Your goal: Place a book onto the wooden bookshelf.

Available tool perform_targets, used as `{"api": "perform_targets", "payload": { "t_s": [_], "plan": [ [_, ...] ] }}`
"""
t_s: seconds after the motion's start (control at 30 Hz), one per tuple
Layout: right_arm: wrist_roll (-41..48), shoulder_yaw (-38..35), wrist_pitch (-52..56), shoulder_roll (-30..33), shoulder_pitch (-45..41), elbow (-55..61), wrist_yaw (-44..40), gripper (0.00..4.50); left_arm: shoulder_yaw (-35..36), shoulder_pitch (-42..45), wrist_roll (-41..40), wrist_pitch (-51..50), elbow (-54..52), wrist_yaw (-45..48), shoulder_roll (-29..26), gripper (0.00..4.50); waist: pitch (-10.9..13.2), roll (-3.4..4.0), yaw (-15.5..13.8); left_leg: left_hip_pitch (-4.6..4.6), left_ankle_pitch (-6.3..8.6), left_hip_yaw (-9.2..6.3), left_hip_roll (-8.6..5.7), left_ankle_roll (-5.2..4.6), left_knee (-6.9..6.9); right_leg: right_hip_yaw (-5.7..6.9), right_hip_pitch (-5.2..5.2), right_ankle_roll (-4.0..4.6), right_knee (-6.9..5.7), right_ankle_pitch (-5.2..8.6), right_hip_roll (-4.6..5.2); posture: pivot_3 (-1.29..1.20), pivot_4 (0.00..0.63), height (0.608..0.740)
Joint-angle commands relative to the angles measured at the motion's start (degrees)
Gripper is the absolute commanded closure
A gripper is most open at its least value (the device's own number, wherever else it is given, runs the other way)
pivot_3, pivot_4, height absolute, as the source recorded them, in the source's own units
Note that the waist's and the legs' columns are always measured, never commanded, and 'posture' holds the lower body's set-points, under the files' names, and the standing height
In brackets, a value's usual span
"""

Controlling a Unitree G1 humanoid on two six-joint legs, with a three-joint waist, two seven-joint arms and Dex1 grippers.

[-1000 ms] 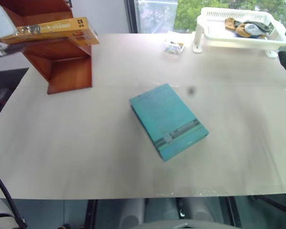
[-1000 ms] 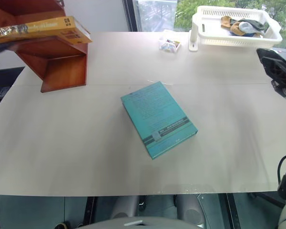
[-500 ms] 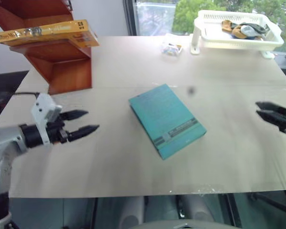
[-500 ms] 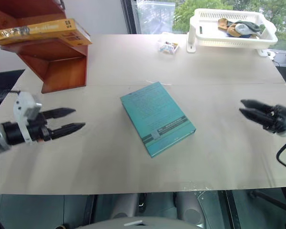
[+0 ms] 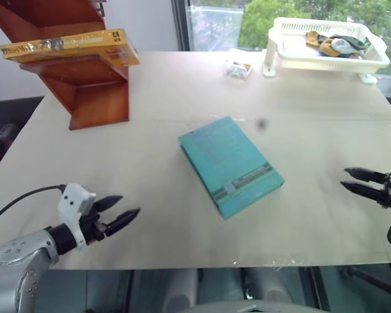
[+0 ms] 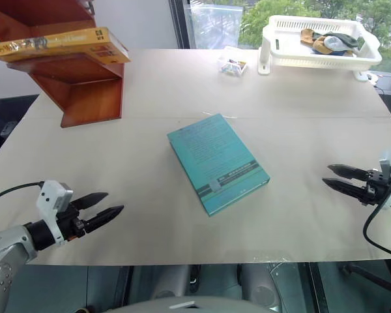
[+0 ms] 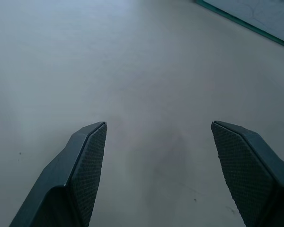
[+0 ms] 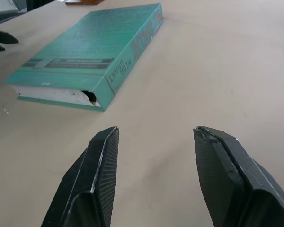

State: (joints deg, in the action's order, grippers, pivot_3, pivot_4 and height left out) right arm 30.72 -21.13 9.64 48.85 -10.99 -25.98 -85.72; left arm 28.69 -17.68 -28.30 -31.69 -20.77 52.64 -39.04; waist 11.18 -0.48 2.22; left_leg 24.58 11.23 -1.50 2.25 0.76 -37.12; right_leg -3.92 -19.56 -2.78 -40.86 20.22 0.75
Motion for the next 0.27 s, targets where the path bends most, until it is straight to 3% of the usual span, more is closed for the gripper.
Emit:
{"api": "perform_targets", "payload": {
  "t_s": [0.03,0.27],
  "plan": [
    [0.5,-1.0,-1.0,0.2,-0.7,0.2,0.1,1.95,0.2,1.3,-1.1,1.1,-2.3,-1.2,-0.4,0.82,0.0,-0.02,0.1,0.0,0.0,0.01,0.0,0.0,0.0,0.0,0.0,0.0,0.0,0.0,0.0,0.0,0.15,0.74],
    [2.0,-0.2,1.0,-3.5,0.5,5.5,3.1,1.95,-2.4,1.7,-0.7,2.1,-5.0,-3.8,1.0,0.82,0.0,-0.02,0.2,0.01,0.0,-0.05,0.0,0.0,0.03,-0.04,-0.01,0.0,0.02,0.0,-0.01,0.0,0.15,0.74]
  ]
}}
